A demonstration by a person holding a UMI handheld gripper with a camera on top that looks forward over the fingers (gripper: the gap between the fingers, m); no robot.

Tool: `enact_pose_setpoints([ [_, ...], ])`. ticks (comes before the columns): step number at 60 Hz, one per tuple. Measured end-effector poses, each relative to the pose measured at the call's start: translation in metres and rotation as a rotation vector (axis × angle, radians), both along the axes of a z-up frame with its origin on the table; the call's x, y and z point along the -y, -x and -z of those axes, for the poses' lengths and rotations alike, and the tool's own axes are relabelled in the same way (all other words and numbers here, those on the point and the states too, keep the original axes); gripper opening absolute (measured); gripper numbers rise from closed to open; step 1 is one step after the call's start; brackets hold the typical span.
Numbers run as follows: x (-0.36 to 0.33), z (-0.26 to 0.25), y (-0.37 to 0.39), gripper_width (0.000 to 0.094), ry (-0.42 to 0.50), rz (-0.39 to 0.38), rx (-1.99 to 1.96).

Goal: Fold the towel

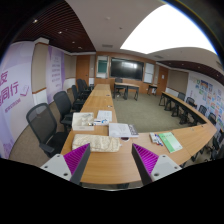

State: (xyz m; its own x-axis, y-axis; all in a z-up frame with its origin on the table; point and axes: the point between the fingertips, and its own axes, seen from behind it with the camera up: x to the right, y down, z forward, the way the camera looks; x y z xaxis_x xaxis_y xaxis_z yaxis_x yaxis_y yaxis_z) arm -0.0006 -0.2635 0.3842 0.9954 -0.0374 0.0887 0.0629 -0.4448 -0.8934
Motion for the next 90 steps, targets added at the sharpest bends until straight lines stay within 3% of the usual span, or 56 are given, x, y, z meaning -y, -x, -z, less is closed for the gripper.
enact_pose_setpoints([
  [19,-0.017,0.094,0.007,0.0852,0.143,0.037,0.013],
  [31,-0.050,0.175,0.050,0.0852,0.181,0.006,0.029],
  [55,-0.184,0.286,0.211,0.0855,0.249,-0.093,0.021],
  [72,-0.303,0.337,0.258,0.0853,0.244,-0.130,0.049],
  [85,-0.347,0.388,0.261,0.0714,0.292,-0.132,0.069],
  [90,-0.351,0.387,0.262,0.0585,0.272,-0.132,0.059],
])
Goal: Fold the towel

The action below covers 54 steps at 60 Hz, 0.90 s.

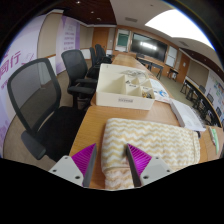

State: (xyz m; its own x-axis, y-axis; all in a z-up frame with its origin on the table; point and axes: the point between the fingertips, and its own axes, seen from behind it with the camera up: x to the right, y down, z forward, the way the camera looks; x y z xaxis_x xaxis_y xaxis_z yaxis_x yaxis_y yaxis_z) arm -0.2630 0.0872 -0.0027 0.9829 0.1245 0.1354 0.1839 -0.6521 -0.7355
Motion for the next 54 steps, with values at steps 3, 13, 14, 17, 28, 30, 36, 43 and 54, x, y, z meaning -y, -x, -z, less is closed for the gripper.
enact_pose_setpoints([
  [3,0.001,0.000,-0.001,0.0449,0.001,-0.007,0.000],
  [13,-0.003,0.001,-0.014,0.0042,-0.006,-0.001,0.040],
  [14,-0.002,-0.001,-0.014,0.0039,-0.003,-0.007,0.039],
  [17,-0.001,-0.004,-0.009,0.0034,0.005,-0.015,-0.010],
  [28,0.014,-0.063,0.036,0.0024,-0.010,-0.085,-0.221],
  [30,0.018,-0.084,0.047,0.0026,-0.020,-0.105,-0.285],
  [36,0.017,-0.149,0.058,0.0033,-0.077,-0.126,-0.437],
  [43,0.001,-0.174,-0.001,0.0035,-0.134,-0.062,-0.463],
  [54,-0.014,-0.089,-0.110,0.0067,-0.030,0.084,-0.334],
])
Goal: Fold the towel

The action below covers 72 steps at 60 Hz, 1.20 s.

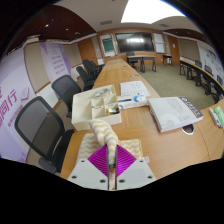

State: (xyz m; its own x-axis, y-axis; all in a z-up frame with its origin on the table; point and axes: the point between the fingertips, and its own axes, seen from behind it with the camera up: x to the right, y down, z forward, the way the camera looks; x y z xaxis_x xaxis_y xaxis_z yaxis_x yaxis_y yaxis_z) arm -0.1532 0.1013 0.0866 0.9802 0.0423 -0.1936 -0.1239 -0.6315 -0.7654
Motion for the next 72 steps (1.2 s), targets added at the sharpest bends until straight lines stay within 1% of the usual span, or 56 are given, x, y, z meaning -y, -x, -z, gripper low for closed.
enact_pose_setpoints([
  [3,0.003,0.020,-0.016,0.0152,0.042,0.002,0.017],
  [5,0.006,0.032,-0.027,0.0246,0.069,0.001,0.031],
  [9,0.006,0.047,-0.061,0.0527,0.090,0.027,0.075],
  [11,0.012,0.044,-0.078,0.0660,0.083,0.053,0.102],
  [12,0.013,0.042,-0.086,0.0712,0.080,0.063,0.113],
  [14,0.017,0.037,-0.096,0.0781,0.075,0.074,0.124],
  [17,0.025,0.027,-0.104,0.0832,0.070,0.075,0.129],
  [19,0.029,0.020,-0.108,0.0850,0.068,0.073,0.138],
  [27,0.054,-0.018,-0.110,0.0848,0.023,0.057,0.199],
  [38,0.109,-0.084,-0.074,0.0852,-0.056,0.031,0.234],
  [47,0.173,-0.130,-0.045,0.0845,-0.119,0.055,0.252],
  [55,0.238,-0.154,-0.021,0.0852,-0.135,0.075,0.269],
  [62,0.287,-0.158,-0.007,0.0851,-0.117,0.075,0.298],
  [72,0.322,-0.170,0.002,0.0852,-0.129,0.086,0.324],
])
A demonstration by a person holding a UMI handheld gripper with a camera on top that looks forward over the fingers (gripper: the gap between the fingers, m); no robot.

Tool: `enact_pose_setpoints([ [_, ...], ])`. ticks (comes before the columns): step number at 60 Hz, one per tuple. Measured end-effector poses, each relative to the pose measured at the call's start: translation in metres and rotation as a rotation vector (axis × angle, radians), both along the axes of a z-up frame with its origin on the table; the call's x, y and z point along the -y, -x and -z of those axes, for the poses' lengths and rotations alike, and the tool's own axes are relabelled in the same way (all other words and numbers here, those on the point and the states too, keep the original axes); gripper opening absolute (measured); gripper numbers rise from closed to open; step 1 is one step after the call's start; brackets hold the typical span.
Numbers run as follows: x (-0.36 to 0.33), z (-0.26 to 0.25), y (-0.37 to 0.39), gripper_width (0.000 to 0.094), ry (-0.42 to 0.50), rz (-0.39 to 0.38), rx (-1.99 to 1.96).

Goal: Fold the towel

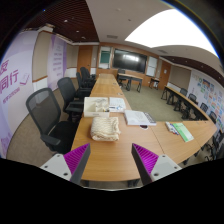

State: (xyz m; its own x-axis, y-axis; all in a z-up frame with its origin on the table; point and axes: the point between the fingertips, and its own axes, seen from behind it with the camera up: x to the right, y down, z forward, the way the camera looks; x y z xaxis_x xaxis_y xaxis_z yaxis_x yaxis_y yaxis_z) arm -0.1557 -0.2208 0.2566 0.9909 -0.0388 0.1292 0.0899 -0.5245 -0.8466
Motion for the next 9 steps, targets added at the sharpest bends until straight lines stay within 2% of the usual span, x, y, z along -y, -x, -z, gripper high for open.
enact_pose_setpoints([
  [9,0.013,-0.011,0.008,0.0851,-0.023,-0.001,-0.011],
])
